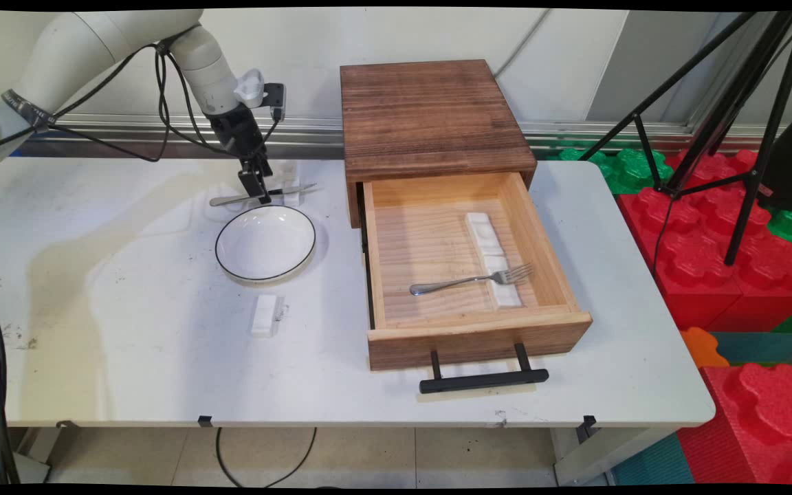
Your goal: Pick up the knife from the left of the white plate, then place the picked object into the drawer
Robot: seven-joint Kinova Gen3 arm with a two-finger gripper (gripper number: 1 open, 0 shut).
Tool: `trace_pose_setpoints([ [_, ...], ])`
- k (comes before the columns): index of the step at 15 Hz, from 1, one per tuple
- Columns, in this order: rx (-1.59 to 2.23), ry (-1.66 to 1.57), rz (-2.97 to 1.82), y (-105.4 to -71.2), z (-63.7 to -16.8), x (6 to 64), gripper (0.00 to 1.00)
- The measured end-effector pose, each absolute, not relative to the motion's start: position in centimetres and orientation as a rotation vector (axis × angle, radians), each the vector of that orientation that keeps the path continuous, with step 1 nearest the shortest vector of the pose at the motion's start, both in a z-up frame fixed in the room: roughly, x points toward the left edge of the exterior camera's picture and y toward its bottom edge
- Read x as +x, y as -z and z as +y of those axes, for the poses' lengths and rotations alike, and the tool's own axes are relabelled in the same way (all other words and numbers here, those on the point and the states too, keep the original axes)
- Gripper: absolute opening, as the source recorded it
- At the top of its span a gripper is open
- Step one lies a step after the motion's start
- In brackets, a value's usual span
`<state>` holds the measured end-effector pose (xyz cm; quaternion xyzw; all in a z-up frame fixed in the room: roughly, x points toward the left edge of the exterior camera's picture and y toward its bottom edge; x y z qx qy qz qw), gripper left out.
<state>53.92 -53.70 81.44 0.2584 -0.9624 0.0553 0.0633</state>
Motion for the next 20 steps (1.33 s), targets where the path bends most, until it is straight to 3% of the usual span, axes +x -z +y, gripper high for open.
trace_pose_setpoints([
  [1, 0.782, -0.164, -2.905, -81.3, -53.7, 53.9, 0.0],
  [13, 0.781, -0.194, -2.89, -81.6, -53.2, 54.1, 0.0],
  [20, 0.899, -0.336, -2.845, -86.9, -51.5, 54.2, 0.0],
])
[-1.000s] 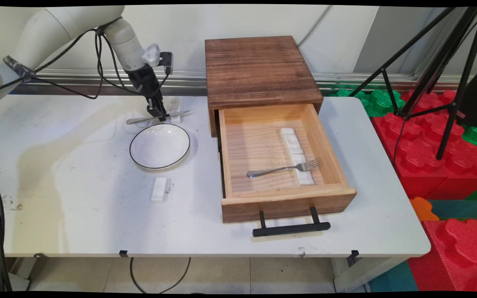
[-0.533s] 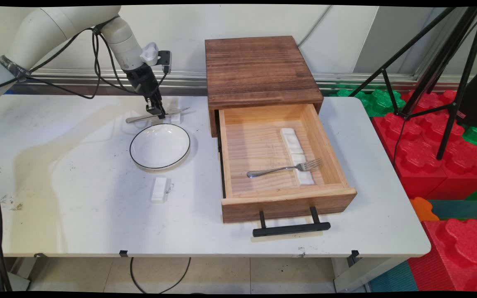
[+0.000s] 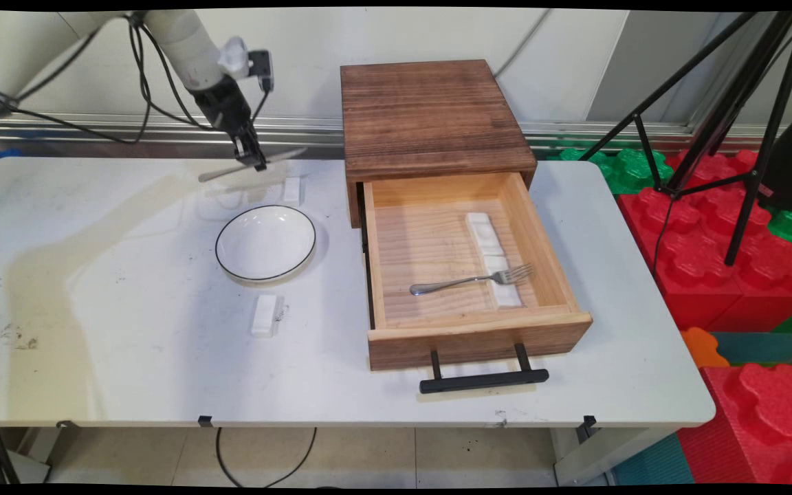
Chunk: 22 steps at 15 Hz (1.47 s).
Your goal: Place the picked object into the drawer
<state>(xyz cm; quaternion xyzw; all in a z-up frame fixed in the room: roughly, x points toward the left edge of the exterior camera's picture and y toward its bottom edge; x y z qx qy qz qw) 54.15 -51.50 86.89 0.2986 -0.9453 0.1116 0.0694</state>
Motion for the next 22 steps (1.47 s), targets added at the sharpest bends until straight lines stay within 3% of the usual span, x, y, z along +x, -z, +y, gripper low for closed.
trace_pose_setpoints([
  [11, 0.893, -0.513, -2.714, -99.7, -46.2, 47.9, 0.0],
  [16, 0.797, -0.487, -2.676, -103.1, -43.4, 43.3, 0.0],
  [22, 0.688, -0.424, -2.635, -104.9, -41.6, 38.1, 0.0],
])
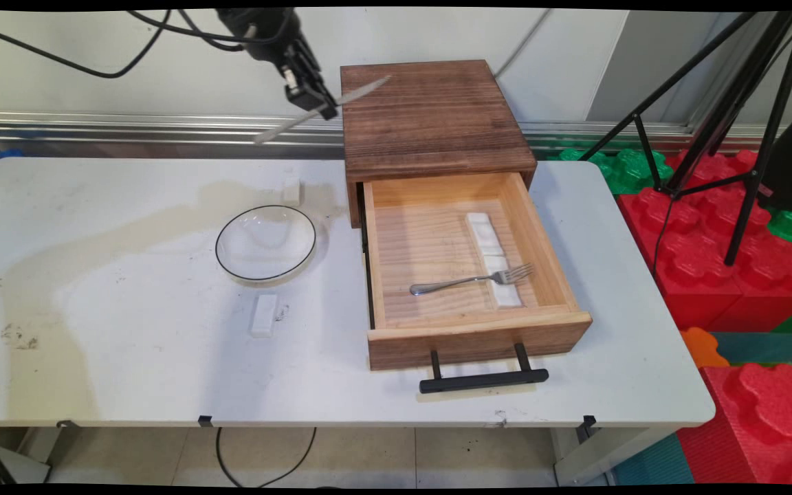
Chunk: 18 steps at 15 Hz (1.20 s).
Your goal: Place the picked object into the drawer
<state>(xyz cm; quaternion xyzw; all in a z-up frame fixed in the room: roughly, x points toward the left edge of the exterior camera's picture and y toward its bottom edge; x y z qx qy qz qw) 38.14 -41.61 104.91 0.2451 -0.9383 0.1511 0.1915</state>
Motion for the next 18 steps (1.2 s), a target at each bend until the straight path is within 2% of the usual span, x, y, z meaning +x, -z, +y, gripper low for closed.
trace_pose_setpoints([
  [4, 0.63, -0.367, -2.596, -105.1, -41.3, 33.5, 0.0],
  [9, 0.587, -0.312, -2.559, -103.6, -42.3, 28.8, 0.0],
  [18, 0.566, -0.221, -2.523, -98.0, -45.2, 23.4, 0.0],
])
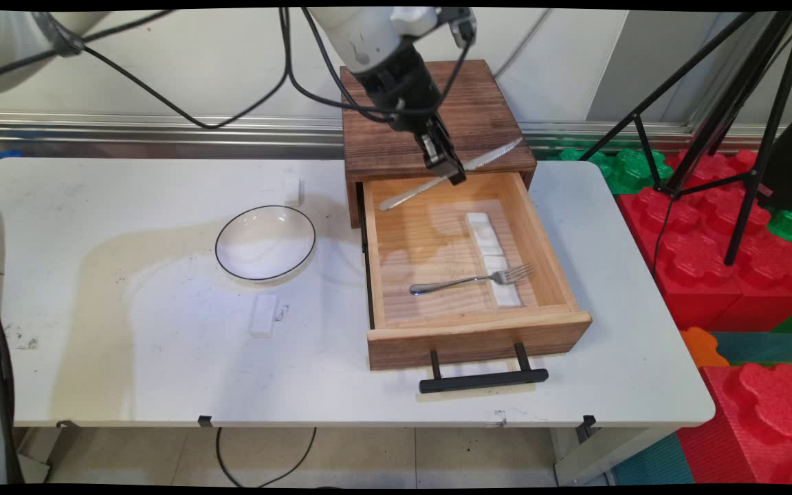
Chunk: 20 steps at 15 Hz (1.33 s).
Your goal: Place the picked object into the drawer
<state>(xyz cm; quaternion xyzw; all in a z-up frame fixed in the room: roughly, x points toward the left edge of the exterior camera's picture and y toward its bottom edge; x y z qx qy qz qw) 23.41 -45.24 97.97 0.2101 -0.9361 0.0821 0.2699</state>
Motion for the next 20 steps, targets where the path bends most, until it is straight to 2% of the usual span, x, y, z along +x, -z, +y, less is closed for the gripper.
trace_pose_setpoints([
  [11, 0.549, -0.196, -2.511, -90.7, -49.3, 21.0, 0.0],
  [20, 0.557, -0.192, -2.541, -86.7, -50.9, 20.8, 0.0],
])
